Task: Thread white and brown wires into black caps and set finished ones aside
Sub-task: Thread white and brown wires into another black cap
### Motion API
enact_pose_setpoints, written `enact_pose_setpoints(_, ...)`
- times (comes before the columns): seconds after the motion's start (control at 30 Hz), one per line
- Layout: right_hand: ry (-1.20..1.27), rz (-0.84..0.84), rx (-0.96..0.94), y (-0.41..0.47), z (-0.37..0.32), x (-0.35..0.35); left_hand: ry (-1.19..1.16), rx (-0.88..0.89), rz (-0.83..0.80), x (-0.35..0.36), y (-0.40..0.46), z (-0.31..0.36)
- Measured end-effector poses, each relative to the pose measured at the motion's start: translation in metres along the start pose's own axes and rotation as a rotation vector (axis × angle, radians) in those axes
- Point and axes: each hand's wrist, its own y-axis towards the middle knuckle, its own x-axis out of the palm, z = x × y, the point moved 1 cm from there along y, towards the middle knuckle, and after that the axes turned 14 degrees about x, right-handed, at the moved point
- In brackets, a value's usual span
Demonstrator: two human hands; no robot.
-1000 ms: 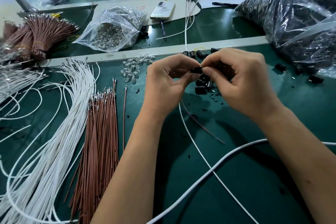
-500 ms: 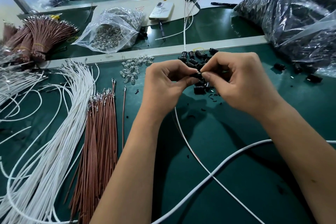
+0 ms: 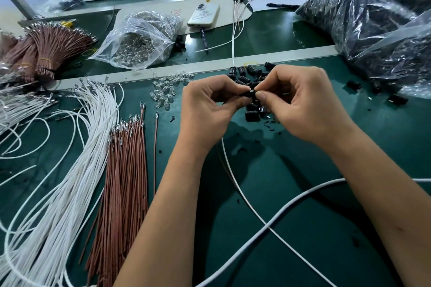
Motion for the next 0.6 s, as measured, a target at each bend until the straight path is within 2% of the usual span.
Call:
enact_pose_setpoints(0.13,-0.003,-0.02,0.006,0.0001,-0.0002,0.0,-0.003,0.017,-0.007,-0.0009,0.0009,-0.0004)
enact_pose_setpoints(0.37,-0.011,0.049,0.002,-0.0007,0.0013,0.0049,0.022,0.007,-0.005,0.0016,-0.0002,-0.0004)
enact_pose_setpoints(0.47,0.024,0.005,0.04,0.0011,0.0048,0.0075,0.062,0.01,-0.005,0.0019,0.0002,0.0004)
enact_pose_setpoints(0.6,0.193,-0.089,0.074,0.0037,0.0085,0.0046,0.019,0.005,0.011,0.0022,-0.0002,0.0009)
